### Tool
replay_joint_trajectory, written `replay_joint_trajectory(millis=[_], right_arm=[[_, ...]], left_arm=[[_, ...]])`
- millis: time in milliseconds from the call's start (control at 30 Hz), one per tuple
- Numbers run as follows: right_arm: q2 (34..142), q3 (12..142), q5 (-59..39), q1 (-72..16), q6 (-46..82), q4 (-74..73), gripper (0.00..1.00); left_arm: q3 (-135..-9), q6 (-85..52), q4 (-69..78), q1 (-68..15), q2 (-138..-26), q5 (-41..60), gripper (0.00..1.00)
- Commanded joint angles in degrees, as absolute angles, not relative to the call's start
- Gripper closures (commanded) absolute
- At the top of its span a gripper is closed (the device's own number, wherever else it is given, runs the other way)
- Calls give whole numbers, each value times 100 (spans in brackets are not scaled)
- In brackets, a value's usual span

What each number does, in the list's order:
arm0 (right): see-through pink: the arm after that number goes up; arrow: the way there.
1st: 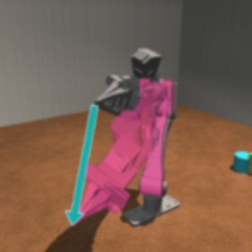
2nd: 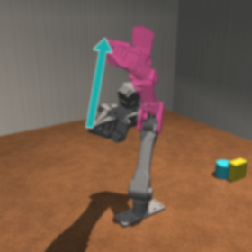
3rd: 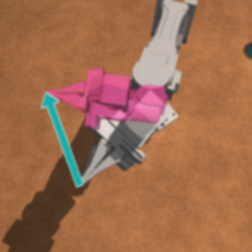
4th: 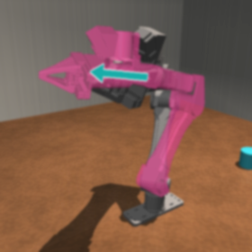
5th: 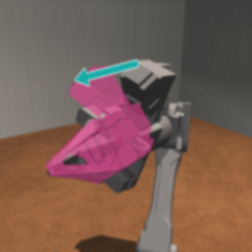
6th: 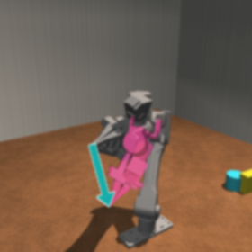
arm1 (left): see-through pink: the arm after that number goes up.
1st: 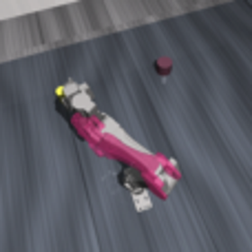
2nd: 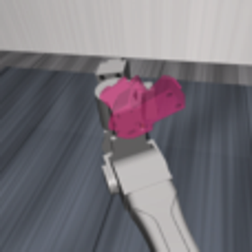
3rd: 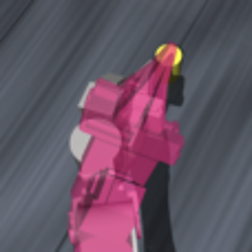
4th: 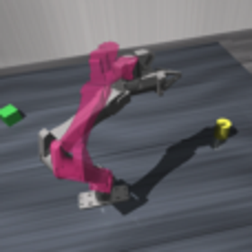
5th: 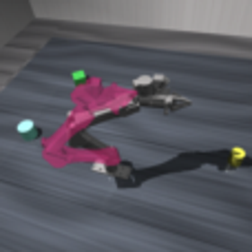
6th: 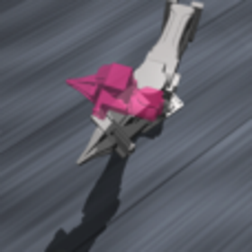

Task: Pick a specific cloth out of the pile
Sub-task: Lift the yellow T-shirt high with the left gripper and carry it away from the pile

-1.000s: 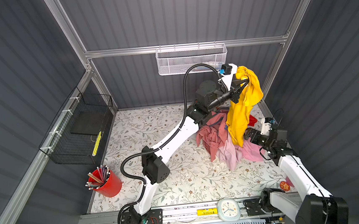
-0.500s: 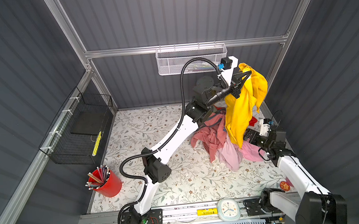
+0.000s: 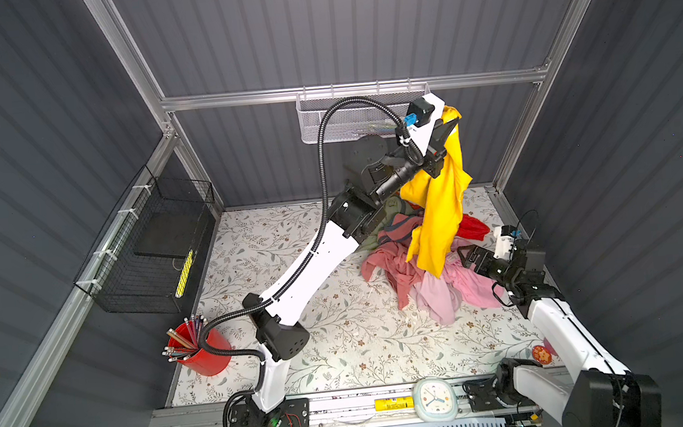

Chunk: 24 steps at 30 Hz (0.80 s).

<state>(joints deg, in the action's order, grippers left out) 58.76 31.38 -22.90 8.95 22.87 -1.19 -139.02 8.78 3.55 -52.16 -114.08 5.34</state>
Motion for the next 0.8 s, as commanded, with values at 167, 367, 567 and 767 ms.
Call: replay_joint_trajectory(millis=[167, 367, 567, 767], right_arm=[[5801, 3291, -2360, 871, 2083, 126, 1], [5749, 3396, -2317, 827, 1966, 271, 1], [5746, 3445, -2248, 750, 1885, 351, 1], [5849, 3519, -2157, 609, 1829, 389, 1]], left_arm=[[-13667, 2128, 162, -5002, -10789, -652, 100], [-13414, 2441, -117, -4412, -10416, -1121, 100], [-13134, 3056, -338, -4066, -9997, -1720, 100], [-12669, 3291, -394, -3731, -9528, -2152, 100]])
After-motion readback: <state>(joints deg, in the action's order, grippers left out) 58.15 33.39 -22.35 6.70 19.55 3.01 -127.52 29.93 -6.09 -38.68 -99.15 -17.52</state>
